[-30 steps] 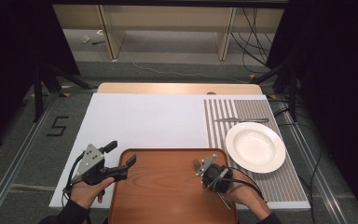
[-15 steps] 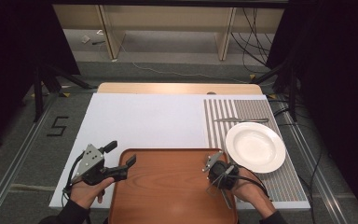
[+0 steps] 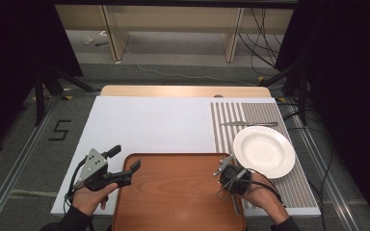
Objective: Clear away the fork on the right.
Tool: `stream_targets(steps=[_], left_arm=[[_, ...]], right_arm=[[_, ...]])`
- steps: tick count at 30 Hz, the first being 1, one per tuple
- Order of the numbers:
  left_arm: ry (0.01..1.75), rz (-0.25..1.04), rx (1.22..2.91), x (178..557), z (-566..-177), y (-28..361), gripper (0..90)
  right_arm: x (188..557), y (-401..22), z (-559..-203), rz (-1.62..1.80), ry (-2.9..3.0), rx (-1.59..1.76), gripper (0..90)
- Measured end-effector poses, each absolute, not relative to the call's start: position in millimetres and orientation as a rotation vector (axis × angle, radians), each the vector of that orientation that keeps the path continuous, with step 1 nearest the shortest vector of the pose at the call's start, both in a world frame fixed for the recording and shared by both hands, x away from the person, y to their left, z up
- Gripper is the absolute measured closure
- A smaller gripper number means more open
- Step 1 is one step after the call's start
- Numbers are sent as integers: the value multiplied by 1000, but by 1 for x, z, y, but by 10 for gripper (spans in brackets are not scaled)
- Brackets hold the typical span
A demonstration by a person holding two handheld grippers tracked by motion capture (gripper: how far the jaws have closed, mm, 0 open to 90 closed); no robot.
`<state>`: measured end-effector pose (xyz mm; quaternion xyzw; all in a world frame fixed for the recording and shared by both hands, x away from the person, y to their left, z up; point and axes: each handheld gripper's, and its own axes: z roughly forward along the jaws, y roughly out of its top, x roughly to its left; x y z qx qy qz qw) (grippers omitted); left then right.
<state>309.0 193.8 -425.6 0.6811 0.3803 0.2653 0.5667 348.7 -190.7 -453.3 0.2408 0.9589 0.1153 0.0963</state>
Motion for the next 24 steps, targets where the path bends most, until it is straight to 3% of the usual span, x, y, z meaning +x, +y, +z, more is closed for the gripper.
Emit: stream_targets(steps=[21,24], left_arm=[[894,624,1601,309,-426,194,160],[895,624,1599,309,-425,194,160]], right_arm=[[348,-195,-452,300,2827,722,900],[348,-197,-445,461,2828,751,900]])
